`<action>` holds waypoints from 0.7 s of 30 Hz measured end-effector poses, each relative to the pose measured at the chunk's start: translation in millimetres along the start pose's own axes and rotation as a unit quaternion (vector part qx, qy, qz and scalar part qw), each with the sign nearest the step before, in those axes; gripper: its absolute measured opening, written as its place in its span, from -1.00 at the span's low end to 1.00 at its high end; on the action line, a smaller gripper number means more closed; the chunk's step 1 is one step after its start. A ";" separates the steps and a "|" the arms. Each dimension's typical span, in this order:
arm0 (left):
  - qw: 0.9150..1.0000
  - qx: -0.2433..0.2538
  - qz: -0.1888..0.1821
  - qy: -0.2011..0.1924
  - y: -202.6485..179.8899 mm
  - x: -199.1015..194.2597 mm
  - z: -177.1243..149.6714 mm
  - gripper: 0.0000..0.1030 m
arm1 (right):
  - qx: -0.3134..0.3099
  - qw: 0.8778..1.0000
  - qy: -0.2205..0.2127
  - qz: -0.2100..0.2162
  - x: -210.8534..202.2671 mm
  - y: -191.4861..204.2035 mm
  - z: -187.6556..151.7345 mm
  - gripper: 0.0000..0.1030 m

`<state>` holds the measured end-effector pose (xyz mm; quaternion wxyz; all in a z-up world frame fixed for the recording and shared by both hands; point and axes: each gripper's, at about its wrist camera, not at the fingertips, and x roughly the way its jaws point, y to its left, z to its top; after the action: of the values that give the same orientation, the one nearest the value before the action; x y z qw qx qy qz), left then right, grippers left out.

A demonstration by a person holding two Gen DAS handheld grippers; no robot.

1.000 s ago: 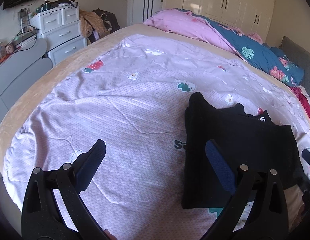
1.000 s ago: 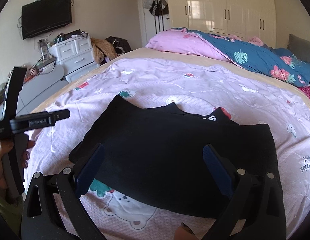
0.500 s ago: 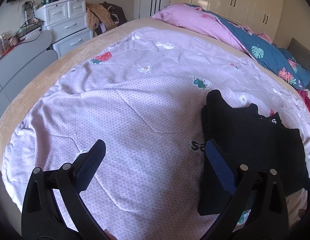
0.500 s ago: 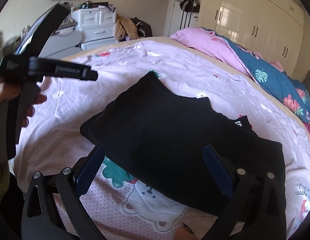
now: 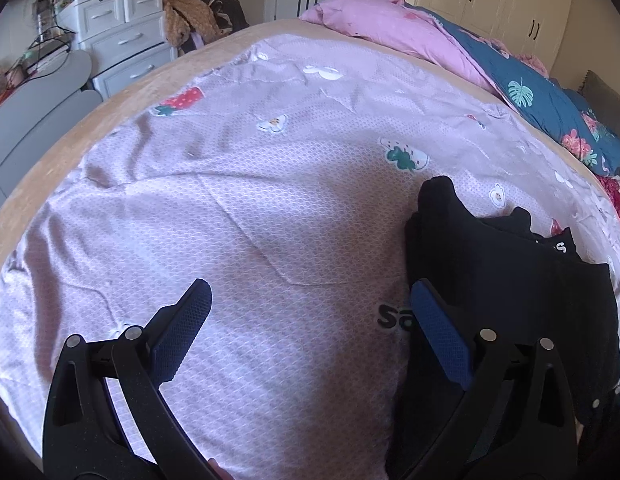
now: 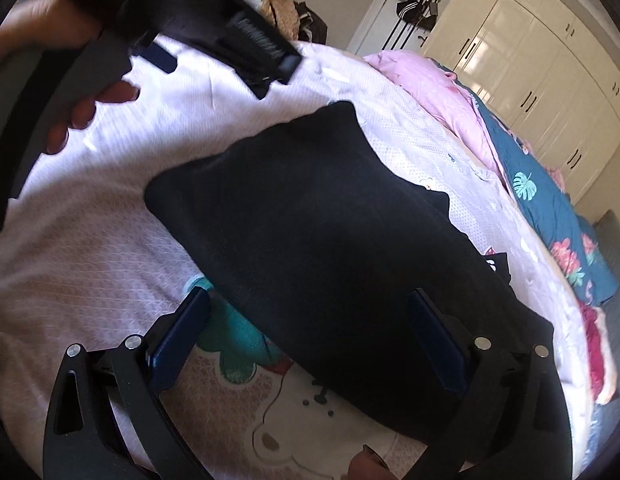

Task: Fold small clothes
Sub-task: 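Grasp the folded black shirt with the right gripper while the left gripper grasps it too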

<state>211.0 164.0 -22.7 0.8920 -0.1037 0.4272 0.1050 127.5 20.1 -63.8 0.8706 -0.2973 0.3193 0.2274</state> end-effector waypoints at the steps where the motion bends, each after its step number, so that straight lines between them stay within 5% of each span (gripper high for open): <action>1: 1.000 0.002 -0.001 0.003 -2.5 2.7 0.1 0.82 | 0.001 1.000 0.004 -0.003 4.3 1.8 1.9 0.90; 7: 1.000 0.010 -0.003 0.023 -14.4 20.4 -1.8 0.81 | 0.016 1.000 0.001 -0.016 19.7 -2.3 13.6 0.85; 8: 1.000 0.008 -0.005 0.024 -15.2 21.5 -1.5 0.81 | 0.016 1.000 -0.004 -0.020 18.9 -2.5 13.9 0.75; 9: 1.000 0.006 -0.011 0.024 -16.0 21.9 -0.5 0.81 | 0.014 1.000 -0.011 -0.023 17.5 -2.5 14.2 0.27; 13: 0.999 -0.012 -0.042 0.016 -18.1 18.5 5.1 0.81 | -0.001 0.999 -0.043 -0.021 6.3 -0.8 13.7 -0.30; 21: 0.995 -0.019 -0.095 0.027 -39.5 23.7 5.9 0.81 | 0.019 0.997 -0.079 -0.018 -13.7 -14.9 9.0 -0.58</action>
<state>240.9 130.2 -33.9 0.8838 -0.1634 0.4376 0.0248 130.5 12.5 -43.2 0.9027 -0.2672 0.2483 0.2283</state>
